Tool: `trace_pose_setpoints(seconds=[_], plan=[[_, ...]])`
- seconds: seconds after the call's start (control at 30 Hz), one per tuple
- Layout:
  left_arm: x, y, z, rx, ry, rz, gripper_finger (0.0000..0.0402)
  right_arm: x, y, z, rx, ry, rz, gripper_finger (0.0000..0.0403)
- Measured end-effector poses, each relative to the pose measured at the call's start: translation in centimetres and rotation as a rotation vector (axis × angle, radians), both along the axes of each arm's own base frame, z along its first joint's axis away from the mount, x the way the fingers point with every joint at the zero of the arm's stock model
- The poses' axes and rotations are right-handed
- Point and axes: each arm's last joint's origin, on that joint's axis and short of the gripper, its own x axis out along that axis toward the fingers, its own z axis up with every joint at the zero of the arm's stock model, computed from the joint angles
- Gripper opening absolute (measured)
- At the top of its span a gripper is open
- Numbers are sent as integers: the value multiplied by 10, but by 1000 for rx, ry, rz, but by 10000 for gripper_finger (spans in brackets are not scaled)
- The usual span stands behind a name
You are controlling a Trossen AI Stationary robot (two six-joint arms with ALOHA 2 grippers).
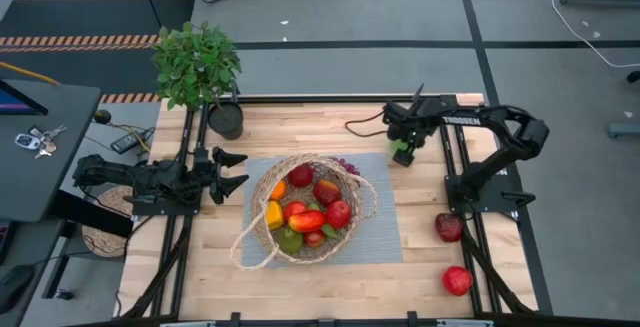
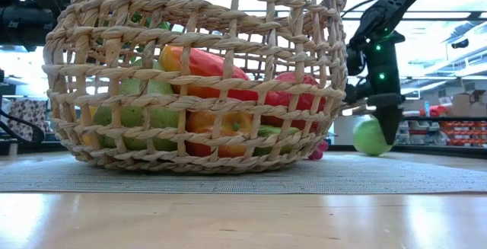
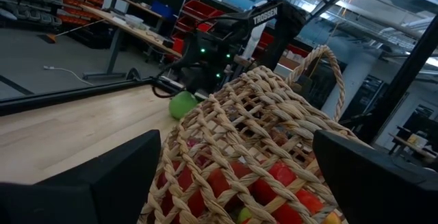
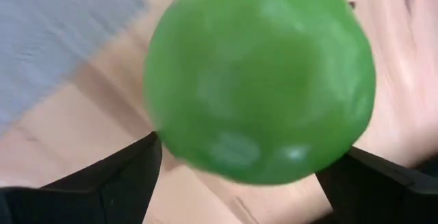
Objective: Build produce basket
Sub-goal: Put the green apple into the brown basket
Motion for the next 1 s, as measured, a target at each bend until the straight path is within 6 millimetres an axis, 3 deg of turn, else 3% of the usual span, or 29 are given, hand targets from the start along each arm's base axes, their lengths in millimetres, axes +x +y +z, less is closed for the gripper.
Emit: trace_pose_setpoints(seconds=[0.27, 0.53, 0.7, 0.8, 1.0], plan=[[0, 0, 0, 0, 0, 0, 389, 19, 16, 10, -11, -60, 70, 368], [0, 0, 0, 0, -1, 0, 389, 28, 16, 59, -144, -288, 68, 368], [0, 0, 0, 0, 0, 0, 389, 32, 6, 76, -276, -462, -17, 368], [0, 0, 0, 0, -1, 0, 389, 34, -1, 72, -380, -490, -123, 368], [0, 0, 0, 0, -1, 0, 389, 25, 6, 33, -358, -508, -257, 368]])
